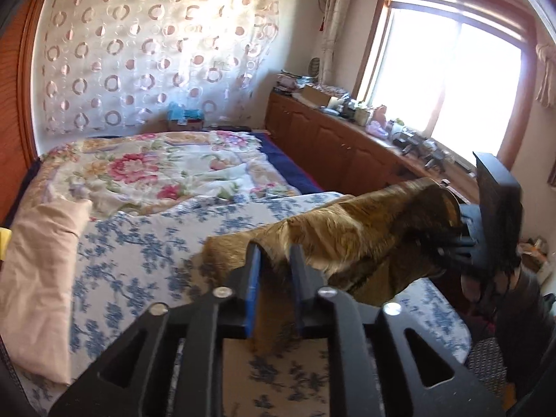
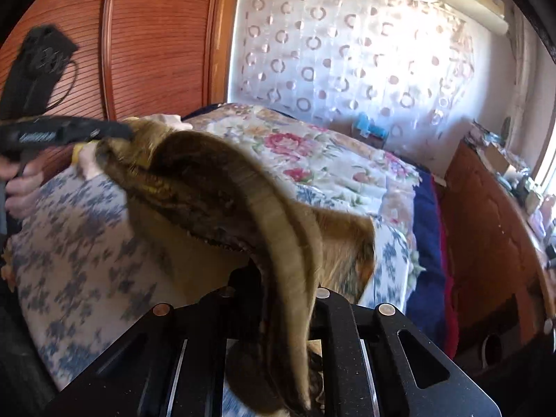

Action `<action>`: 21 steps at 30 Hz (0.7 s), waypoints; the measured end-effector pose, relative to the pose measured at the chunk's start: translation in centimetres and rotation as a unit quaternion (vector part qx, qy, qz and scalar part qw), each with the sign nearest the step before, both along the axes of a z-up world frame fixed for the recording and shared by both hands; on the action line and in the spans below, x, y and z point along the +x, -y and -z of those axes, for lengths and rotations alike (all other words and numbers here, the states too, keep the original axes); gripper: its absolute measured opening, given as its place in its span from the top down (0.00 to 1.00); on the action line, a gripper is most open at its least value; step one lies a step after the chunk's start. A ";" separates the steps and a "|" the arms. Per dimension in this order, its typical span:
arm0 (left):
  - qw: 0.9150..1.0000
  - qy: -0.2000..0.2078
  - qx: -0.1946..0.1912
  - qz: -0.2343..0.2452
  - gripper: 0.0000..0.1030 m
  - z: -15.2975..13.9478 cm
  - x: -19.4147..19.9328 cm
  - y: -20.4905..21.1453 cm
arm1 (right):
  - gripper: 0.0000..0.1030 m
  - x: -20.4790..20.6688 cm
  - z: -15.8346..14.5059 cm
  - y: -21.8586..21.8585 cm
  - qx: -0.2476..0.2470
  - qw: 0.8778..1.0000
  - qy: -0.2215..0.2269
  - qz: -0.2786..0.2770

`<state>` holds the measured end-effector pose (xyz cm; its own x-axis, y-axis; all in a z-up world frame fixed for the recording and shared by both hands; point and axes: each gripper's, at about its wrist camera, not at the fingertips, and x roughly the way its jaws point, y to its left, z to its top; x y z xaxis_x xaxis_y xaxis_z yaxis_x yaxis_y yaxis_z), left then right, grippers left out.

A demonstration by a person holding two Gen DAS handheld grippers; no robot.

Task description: Fold small clothes

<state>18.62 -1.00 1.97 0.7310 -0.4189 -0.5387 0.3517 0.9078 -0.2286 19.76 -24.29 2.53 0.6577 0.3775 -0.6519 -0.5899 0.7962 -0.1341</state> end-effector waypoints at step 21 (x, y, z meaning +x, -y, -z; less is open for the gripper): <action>0.995 -0.083 0.050 0.040 0.76 6.2 8.0 3.6 | 0.35 3.1 -2.2 5.8 0.033 0.991 -0.008 0.131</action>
